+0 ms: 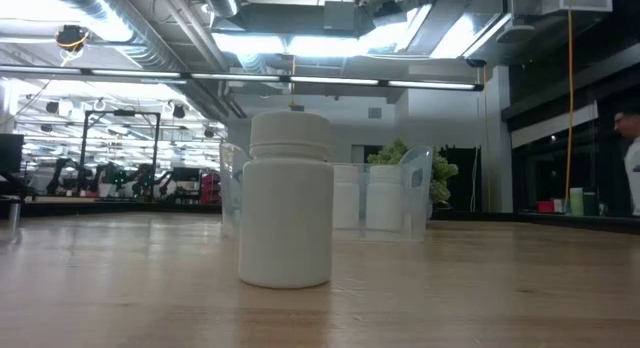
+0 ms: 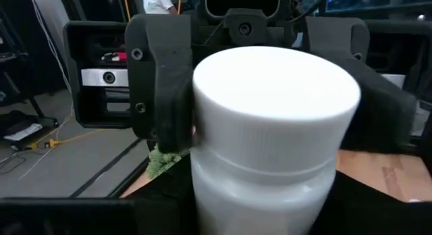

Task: Pick and place pill bottles into a basket
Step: Adjust the white pill bottle in the bin

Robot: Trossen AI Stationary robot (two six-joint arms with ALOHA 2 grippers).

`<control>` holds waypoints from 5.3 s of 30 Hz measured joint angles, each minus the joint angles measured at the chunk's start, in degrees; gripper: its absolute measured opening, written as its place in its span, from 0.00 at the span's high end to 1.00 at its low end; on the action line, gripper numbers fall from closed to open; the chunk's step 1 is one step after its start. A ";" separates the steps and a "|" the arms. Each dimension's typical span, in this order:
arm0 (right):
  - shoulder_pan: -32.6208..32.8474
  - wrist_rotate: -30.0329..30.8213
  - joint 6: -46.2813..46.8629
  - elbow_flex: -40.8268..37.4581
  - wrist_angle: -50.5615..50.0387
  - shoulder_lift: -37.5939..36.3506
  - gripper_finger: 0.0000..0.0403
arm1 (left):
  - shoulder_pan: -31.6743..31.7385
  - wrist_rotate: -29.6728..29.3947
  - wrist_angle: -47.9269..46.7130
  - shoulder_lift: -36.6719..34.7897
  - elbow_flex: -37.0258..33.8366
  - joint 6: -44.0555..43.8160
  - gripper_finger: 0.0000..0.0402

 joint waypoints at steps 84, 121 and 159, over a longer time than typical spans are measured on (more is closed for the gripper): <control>0.70 15.79 -19.57 36.33 -107.32 -0.90 0.45 | 20.89 30.36 14.29 12.83 -8.66 -2.18 0.60; 1.00 17.25 -18.02 36.41 -102.96 3.02 0.31 | 23.10 34.71 18.10 12.85 -8.72 -0.33 0.60; -0.15 24.28 -13.85 38.45 -110.93 -0.94 0.62 | 21.02 20.25 -1.63 -1.19 -8.61 -11.84 0.33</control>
